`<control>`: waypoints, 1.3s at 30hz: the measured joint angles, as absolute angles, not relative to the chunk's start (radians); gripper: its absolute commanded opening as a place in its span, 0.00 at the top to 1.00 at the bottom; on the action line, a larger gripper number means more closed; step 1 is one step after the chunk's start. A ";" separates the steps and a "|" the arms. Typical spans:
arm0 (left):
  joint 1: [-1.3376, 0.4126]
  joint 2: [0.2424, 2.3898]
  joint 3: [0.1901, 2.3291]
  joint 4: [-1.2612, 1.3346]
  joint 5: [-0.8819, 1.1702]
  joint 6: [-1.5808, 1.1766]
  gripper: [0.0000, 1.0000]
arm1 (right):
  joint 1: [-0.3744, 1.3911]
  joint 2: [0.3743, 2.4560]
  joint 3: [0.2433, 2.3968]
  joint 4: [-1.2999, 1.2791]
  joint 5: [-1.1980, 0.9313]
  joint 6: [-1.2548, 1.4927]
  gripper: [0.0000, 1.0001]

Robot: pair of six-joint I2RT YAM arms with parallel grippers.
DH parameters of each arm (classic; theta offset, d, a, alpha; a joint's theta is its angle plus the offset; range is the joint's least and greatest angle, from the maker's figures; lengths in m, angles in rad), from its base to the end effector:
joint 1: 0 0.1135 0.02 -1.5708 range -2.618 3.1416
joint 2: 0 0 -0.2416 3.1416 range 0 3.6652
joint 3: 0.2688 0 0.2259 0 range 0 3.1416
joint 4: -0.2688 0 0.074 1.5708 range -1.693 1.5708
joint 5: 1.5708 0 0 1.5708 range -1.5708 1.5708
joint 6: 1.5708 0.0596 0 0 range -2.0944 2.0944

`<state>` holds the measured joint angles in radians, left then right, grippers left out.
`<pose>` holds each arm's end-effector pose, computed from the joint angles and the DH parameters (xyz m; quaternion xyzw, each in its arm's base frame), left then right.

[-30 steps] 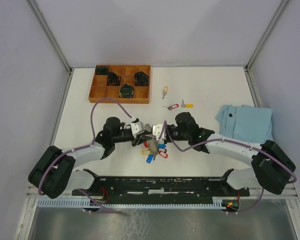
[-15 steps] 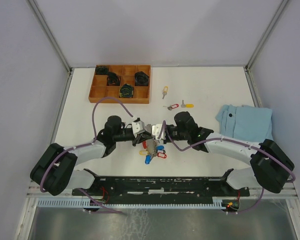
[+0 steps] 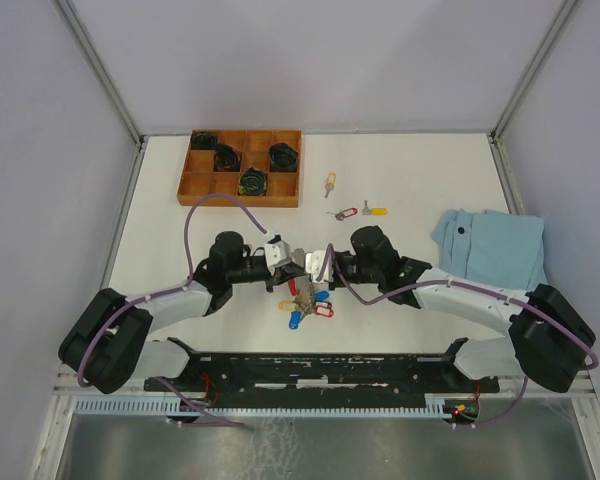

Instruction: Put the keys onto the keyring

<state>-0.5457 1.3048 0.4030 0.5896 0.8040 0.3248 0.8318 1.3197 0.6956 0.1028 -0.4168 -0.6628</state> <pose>0.1900 -0.1656 0.1775 0.5225 0.5775 -0.3741 0.5035 0.1729 0.2256 0.2049 -0.6515 0.5507 0.2198 0.4733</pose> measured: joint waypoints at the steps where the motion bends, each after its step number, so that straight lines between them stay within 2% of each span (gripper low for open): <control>1: -0.546 1.302 0.402 0.596 0.799 0.318 0.97 | 0.833 1.313 0.690 0.109 -0.409 -0.662 0.99; 22: -0.546 1.291 0.335 0.743 0.697 0.133 0.97 | 0.859 1.341 0.558 0.364 -0.320 -0.600 0.99; 27: -0.546 1.291 0.320 0.775 0.682 0.111 0.97 | 0.859 1.363 0.544 0.423 -0.322 -0.566 0.89; 30: -0.546 1.291 0.320 0.788 0.681 0.107 0.97 | 0.859 1.369 0.541 0.448 -0.326 -0.553 0.87; 33: -0.545 1.291 0.320 0.794 0.681 0.105 0.97 | 0.859 1.374 0.540 0.463 -0.332 -0.543 0.87; 39: -0.545 1.289 0.320 0.794 0.682 0.105 0.97 | 0.859 1.374 0.539 0.471 -0.335 -0.535 0.95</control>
